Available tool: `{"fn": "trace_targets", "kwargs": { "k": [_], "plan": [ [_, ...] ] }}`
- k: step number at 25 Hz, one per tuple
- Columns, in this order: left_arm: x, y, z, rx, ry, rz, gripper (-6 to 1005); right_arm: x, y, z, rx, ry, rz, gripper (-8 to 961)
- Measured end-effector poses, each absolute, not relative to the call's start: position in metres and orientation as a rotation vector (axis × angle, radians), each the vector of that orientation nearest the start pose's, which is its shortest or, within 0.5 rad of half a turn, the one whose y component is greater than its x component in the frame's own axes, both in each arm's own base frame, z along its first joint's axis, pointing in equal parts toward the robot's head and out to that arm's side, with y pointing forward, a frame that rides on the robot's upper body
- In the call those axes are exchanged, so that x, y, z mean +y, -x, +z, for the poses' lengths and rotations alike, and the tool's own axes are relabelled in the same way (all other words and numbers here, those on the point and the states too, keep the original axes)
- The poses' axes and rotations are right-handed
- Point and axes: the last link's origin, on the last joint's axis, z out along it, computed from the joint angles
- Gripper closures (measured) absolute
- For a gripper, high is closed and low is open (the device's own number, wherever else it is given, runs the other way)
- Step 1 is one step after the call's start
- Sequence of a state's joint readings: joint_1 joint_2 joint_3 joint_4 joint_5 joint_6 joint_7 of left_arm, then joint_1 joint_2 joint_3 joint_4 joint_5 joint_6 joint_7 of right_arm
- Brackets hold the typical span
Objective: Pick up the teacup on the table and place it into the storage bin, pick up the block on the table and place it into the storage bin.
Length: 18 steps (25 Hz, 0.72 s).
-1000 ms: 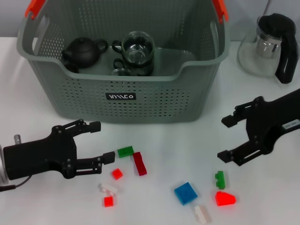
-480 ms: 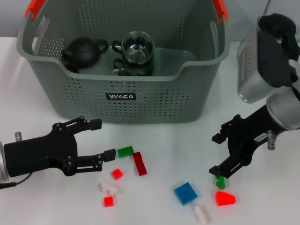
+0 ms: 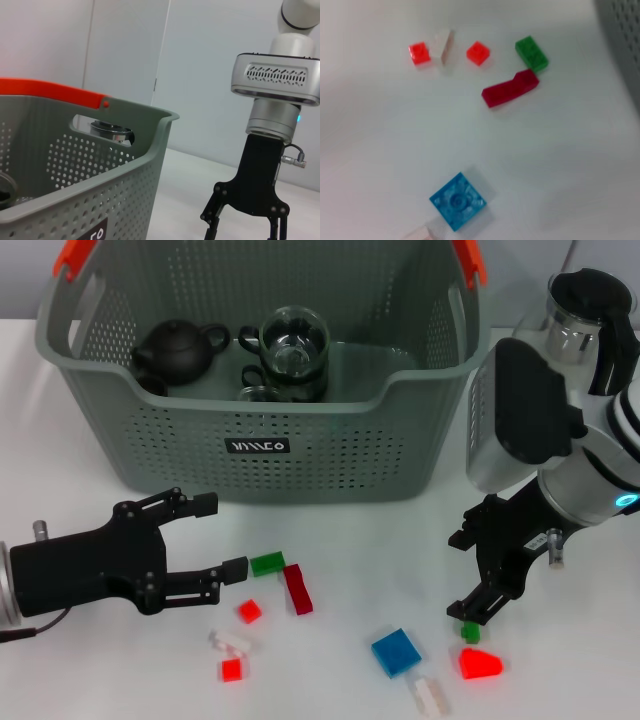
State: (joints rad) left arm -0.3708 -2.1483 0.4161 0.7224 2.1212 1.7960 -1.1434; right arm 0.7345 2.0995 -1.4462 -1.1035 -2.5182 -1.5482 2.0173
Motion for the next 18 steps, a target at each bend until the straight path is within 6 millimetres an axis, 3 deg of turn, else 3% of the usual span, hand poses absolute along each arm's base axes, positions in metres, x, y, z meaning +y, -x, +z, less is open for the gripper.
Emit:
{"fn": "trace_targets", "kwargs": {
  "k": [18],
  "plan": [
    [0.256, 0.294, -0.003, -0.511, 2.729, -0.804, 94, 0.343, -0.171, -0.059, 0.137, 3.033, -0.756, 37]
  ]
}}
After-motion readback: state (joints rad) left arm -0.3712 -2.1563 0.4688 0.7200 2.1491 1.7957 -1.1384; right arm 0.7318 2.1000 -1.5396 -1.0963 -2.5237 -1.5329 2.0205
